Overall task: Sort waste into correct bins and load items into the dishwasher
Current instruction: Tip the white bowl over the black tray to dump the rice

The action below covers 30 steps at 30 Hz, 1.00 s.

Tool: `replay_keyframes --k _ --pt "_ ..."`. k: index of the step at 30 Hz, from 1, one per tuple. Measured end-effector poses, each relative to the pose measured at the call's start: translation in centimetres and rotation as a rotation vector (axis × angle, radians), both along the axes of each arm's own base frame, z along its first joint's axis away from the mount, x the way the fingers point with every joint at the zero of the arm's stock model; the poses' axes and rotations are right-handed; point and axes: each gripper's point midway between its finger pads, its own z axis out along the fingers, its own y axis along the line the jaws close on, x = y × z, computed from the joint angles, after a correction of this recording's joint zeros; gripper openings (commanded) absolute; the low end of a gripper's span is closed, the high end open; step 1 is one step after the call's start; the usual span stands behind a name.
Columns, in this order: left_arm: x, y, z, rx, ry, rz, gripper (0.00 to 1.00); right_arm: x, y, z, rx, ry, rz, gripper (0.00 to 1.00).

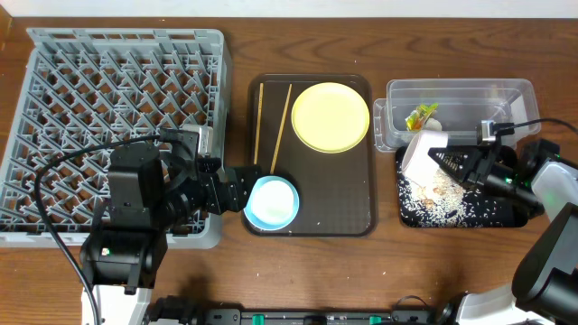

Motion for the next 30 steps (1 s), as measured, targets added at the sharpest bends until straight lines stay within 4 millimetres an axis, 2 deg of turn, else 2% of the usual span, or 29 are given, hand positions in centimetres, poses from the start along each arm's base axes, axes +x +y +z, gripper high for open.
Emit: replay_keyframes --k 4,8,16,20,23,27,30 --pt "0.0 0.0 0.0 0.0 0.0 0.0 0.96 0.3 -0.3 -1.5 -0.065 0.058 0.0 0.01" --pt "0.0 0.0 0.0 0.0 0.0 0.0 0.96 0.0 0.1 -0.8 -0.029 0.04 0.007 0.01" --pt "0.0 0.0 0.0 0.0 0.0 0.0 0.96 0.0 0.4 -1.5 -0.058 0.07 0.023 0.01" --pt "0.0 0.0 0.0 0.0 0.0 0.0 0.96 0.0 0.2 -2.7 -0.087 0.183 0.013 0.01" --pt "0.0 0.0 0.0 0.0 0.0 0.0 0.96 0.0 0.4 -2.3 -0.061 0.175 0.014 0.01" --pt "0.0 0.0 0.0 0.0 0.0 0.0 0.96 -0.6 1.1 -2.4 -0.055 0.229 0.037 0.01" --pt "0.0 0.0 0.0 0.0 0.0 0.0 0.96 -1.5 2.2 -3.0 -0.127 0.276 0.077 0.01"
